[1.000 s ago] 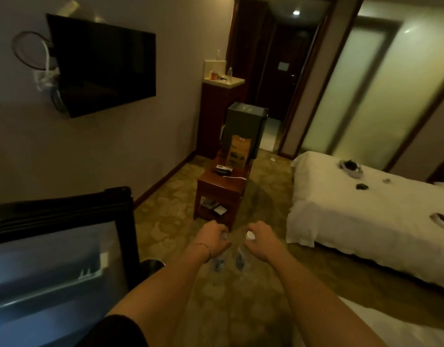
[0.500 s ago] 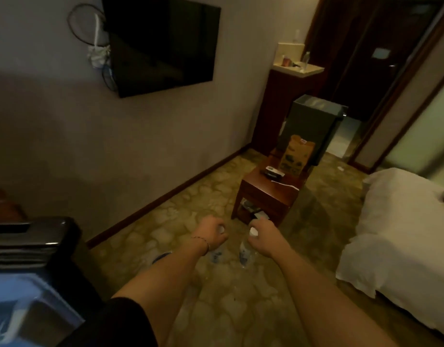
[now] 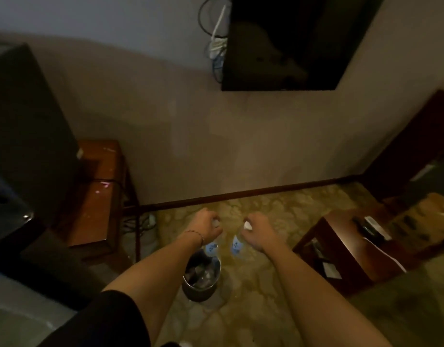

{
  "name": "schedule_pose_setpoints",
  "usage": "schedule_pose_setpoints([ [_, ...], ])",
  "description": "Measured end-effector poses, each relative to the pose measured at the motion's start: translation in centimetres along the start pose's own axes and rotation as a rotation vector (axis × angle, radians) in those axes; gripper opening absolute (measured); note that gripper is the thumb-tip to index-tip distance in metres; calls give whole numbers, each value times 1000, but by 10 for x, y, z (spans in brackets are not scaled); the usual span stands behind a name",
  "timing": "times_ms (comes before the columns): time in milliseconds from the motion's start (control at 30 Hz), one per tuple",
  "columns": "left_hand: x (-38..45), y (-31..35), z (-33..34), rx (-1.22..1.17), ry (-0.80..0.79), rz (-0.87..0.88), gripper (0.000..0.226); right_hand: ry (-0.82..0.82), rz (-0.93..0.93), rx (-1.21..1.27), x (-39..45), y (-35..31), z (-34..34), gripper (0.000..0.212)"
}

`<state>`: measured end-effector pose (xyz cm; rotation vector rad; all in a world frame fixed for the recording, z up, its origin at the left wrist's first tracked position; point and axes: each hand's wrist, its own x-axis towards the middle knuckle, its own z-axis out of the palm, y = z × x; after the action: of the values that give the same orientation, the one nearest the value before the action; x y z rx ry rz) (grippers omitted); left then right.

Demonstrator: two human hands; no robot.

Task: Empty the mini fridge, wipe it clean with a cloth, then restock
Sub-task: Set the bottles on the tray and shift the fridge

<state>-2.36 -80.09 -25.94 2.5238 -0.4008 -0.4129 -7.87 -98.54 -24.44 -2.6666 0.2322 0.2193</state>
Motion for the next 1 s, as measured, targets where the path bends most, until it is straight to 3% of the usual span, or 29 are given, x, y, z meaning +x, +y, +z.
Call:
schedule_pose_setpoints([
  [200,43,-36,8,-35,33,-149,26,-74,-97,-36,84,-10,22,25],
  [533,77,-81,61,-95,110,-396,39,-280,-294,-109,169,9,92,37],
  [767,115,-129,179,-141,179,-509,37,-341,-479,-145,221,72,194,34],
  [1000,142,-193,311,-136,175,-629,30,-405,-474,-106,255,146,327,30],
])
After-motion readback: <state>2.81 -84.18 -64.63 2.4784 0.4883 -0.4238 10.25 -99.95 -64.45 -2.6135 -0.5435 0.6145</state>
